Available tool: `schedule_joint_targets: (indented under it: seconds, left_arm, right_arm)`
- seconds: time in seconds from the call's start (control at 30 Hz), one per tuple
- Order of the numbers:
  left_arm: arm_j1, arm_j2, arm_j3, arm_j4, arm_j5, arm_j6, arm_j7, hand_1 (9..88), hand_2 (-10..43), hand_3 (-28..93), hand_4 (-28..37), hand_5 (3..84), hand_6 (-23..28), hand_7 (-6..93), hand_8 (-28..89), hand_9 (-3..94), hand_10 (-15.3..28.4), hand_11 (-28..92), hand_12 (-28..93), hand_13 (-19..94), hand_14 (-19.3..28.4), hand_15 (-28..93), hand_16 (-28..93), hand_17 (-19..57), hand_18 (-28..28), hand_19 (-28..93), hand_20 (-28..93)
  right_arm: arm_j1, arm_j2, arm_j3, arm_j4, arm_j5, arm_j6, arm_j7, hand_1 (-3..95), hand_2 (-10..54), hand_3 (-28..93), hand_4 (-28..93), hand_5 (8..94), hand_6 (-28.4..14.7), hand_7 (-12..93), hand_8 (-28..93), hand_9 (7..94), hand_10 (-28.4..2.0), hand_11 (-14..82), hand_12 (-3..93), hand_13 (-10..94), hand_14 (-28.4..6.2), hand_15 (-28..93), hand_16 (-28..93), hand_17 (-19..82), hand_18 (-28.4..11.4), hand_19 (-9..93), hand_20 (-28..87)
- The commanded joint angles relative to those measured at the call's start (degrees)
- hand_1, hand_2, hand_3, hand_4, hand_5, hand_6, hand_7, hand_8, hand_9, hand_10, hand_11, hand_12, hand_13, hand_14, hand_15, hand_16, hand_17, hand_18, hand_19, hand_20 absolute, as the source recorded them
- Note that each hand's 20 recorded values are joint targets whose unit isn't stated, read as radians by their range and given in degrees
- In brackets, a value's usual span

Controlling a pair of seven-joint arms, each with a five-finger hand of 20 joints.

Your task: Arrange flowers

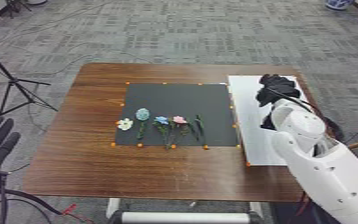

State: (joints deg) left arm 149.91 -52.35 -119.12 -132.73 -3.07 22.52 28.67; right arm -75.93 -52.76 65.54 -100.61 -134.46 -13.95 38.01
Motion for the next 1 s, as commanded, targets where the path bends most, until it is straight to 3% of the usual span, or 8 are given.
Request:
schedule_joint_targets:
  seconds: [0.03,0.37,0.67,0.9,1.0]
  left_arm:
    - [0.49,-0.02,-0.52,-0.44,-0.32,-0.50,0.90,23.0,20.5,67,-28.3,39.1,8.7,13.0,-8,34.5,14.2,20,14,24,13.4,29,-3,-3.1,10.5,19,13]
    - [0.69,0.38,0.04,-0.49,-0.97,-0.55,1.86,23.0,20.6,67,-28.3,39.0,8.6,13.2,-8,34.5,14.2,20,14,24,13.5,29,-3,-3.1,10.5,19,13]
    - [0.88,0.17,0.33,-0.63,-1.12,-0.36,2.20,23.0,20.7,67,-28.3,39.0,8.6,13.2,-8,34.5,14.2,20,13,25,13.4,29,-3,-3.1,10.5,19,13]
    - [0.91,-0.04,0.55,-0.71,-0.99,-0.30,1.84,22.9,20.7,67,-28.3,39.1,8.6,13.3,-8,34.5,14.3,20,13,25,13.4,29,-3,-3.1,10.5,19,13]
    - [0.88,0.08,0.76,-0.72,-1.00,-0.27,1.97,22.9,20.7,67,-28.3,39.0,8.5,13.3,-8,34.5,14.3,20,13,25,13.3,29,-3,-3.2,10.5,19,13]
  right_arm:
    - [2.26,4.20,-2.08,6.67,-1.63,1.83,2.36,52.8,-9.5,78,-28,40.7,-8.3,9,-10,34.3,-19.1,9.7,11.8,52,-14.4,72,32,25,-25.9,77,35]
    - [6.05,4.52,-5.66,13.62,-2.22,2.64,3.62,57.2,-9.5,75,-28,39.6,-8.2,9,-10,32.6,-18.1,11.5,9.5,53,-12.8,73,33,26,-25.7,78,35]
    - [5.88,3.69,-5.14,16.89,-0.63,2.74,4.57,62.9,-9.5,69,-28,55.1,-3.3,13,-12,53.4,-14.2,13.2,11.0,60,-8.5,67,37,28,-24.8,78,35]
    - [4.62,4.19,-6.77,17.83,-2.75,10.57,3.69,63.9,-9.5,67,-28,62.4,-0.7,15,-13,64.6,-12.1,15.8,13.5,65,-6.6,62,39,30,-23.9,79,36]
    - [3.97,4.66,-7.21,16.98,-3.80,14.34,3.48,63.2,-9.5,68,-28,68.2,-0.2,17,-5,74.9,-9.4,7.6,25.9,69,-6.8,62,40,31,-24.0,79,37]
